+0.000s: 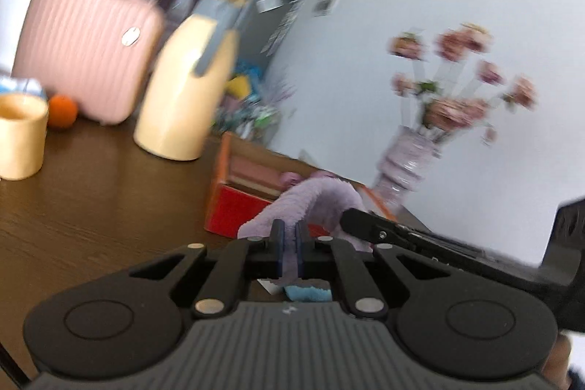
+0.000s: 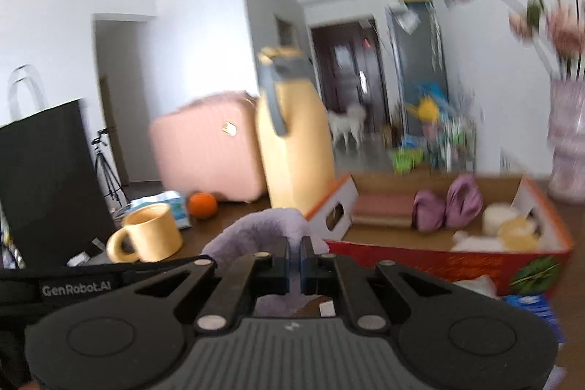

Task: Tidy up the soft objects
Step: 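Grasp the lavender fuzzy headband with the left tool while the right tool grips it too, then carry the lavender headband with both tools over the box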

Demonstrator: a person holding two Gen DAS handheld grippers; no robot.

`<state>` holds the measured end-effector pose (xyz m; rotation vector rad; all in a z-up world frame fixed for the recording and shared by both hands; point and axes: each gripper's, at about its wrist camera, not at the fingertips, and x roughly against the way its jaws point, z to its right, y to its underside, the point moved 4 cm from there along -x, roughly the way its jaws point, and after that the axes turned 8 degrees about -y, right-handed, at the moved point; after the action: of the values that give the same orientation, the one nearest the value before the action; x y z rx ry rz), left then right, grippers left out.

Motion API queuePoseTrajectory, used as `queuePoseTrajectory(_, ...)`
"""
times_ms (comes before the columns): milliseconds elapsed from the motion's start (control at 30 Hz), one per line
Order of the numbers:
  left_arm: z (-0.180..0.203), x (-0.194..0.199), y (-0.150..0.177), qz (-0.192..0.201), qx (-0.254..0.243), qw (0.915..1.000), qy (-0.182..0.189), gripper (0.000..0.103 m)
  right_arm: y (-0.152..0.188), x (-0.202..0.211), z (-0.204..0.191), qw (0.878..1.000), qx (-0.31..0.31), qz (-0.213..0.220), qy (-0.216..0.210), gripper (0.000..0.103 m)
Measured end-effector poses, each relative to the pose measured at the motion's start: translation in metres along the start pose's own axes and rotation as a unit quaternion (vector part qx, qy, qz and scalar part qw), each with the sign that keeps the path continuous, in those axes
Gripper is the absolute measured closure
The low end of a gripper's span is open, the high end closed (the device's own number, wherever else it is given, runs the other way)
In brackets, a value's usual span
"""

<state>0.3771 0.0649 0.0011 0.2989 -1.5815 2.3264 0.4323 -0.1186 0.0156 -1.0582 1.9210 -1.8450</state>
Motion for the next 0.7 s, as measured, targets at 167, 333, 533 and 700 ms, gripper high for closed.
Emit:
queuePoseTrajectory(167,0.025,0.023,0.047,-0.025,-0.076,0.9968,0.003,0.096,0.044,0.045,-0.008,0.999,0.013,-0.047,0.014,0.098)
queuePoseTrajectory(333,0.031,0.025,0.093,-0.079,-0.145,0.9862,-0.01,0.095,0.093,0.066,-0.006,0.991,-0.024,-0.12,0.053,0.094)
queuePoseTrajectory(533,0.015,0.066,0.12,-0.105,-0.146,0.9835,0.018,0.072,0.101,0.122,-0.008,0.991,-0.061,-0.108,0.057,0.081)
queuePoseTrajectory(700,0.012,0.074,0.096,-0.091,-0.07,0.9926,0.039,0.04,0.081,0.133,0.0,0.994,-0.09,-0.051,0.047,0.064)
